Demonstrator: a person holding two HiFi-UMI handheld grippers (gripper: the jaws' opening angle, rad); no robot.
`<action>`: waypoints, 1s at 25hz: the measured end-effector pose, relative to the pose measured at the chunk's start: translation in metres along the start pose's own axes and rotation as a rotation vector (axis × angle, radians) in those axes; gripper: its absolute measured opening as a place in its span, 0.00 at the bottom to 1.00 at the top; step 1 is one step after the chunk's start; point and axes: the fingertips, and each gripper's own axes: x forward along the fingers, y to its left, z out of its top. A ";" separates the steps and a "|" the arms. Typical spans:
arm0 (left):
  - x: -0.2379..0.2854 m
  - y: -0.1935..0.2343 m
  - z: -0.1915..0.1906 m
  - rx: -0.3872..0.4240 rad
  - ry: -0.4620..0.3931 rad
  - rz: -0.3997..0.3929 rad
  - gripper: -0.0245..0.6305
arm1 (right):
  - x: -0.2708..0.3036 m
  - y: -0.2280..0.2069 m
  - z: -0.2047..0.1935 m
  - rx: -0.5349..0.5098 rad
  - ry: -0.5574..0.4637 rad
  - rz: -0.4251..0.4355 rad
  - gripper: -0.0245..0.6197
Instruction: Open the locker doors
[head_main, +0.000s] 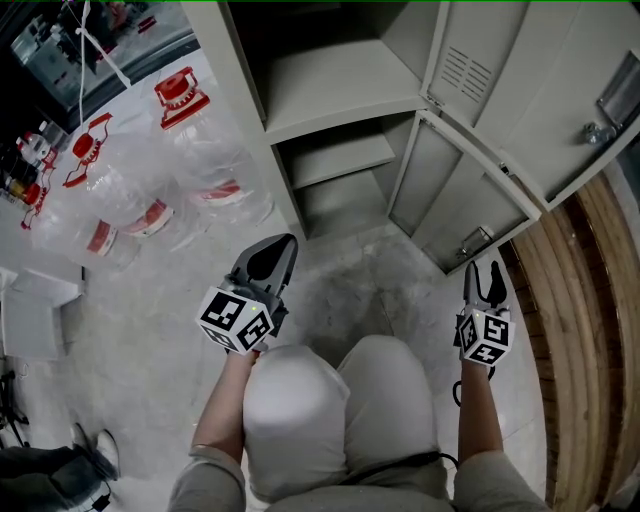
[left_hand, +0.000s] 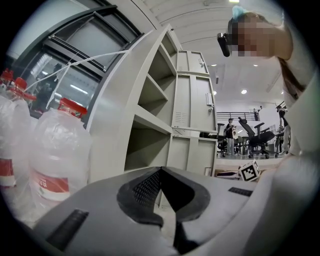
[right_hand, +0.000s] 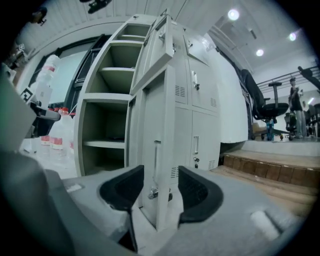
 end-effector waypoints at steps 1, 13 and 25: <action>0.000 0.002 -0.001 -0.002 -0.002 0.001 0.04 | -0.006 0.006 0.002 -0.003 -0.014 0.008 0.35; 0.006 0.026 0.030 0.042 -0.037 0.050 0.04 | 0.009 0.102 0.075 -0.015 -0.108 0.257 0.04; -0.007 -0.057 0.295 0.030 0.008 0.071 0.04 | -0.060 0.162 0.380 -0.011 -0.122 0.534 0.04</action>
